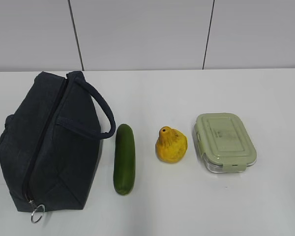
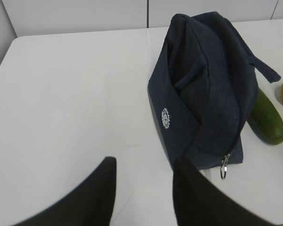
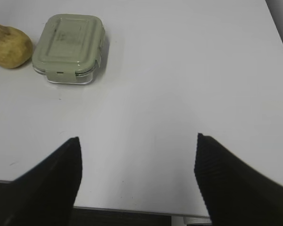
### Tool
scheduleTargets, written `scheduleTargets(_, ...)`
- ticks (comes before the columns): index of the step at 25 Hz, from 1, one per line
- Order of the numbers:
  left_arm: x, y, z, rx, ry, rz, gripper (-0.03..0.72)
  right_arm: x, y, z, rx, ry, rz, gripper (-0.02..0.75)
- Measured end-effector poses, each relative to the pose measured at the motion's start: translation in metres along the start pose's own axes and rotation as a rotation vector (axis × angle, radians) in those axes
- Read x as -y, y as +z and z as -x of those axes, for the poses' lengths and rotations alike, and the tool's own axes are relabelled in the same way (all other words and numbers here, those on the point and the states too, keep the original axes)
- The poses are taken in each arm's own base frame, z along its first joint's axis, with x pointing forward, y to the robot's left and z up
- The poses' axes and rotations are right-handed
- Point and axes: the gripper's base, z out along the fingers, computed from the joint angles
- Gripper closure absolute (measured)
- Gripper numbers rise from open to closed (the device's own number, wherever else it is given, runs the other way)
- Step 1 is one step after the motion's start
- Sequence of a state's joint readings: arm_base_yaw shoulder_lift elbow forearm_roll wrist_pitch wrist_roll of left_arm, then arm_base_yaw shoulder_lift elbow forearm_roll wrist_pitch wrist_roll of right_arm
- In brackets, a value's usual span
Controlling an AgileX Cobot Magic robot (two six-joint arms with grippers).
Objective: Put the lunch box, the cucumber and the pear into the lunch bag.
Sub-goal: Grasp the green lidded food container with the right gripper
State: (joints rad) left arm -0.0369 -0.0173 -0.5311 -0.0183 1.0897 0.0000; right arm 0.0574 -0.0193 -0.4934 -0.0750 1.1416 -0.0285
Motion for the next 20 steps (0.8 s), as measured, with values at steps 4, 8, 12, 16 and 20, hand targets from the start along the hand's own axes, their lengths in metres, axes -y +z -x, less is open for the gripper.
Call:
scheduleTargets(4, 0.0000, 0.0000, 0.0000, 0.000, 0.000, 0.000, 0.447, 0.0000, 0.0000, 0.0000, 0.000, 0.000, 0.000, 0.155)
scheduleTargets(8, 0.0000, 0.0000, 0.0000, 0.000, 0.000, 0.000, 0.447, 0.0000, 0.0000, 0.0000, 0.000, 0.000, 0.000, 0.155)
scheduleTargets(12, 0.0000, 0.0000, 0.0000, 0.000, 0.000, 0.000, 0.447, 0.0000, 0.0000, 0.0000, 0.000, 0.000, 0.000, 0.155)
scheduleTargets(16, 0.0000, 0.0000, 0.0000, 0.000, 0.000, 0.000, 0.447, 0.0000, 0.0000, 0.0000, 0.000, 0.000, 0.000, 0.155)
scheduleTargets(20, 0.0000, 0.0000, 0.0000, 0.000, 0.000, 0.000, 0.447, 0.0000, 0.0000, 0.0000, 0.000, 0.000, 0.000, 0.155)
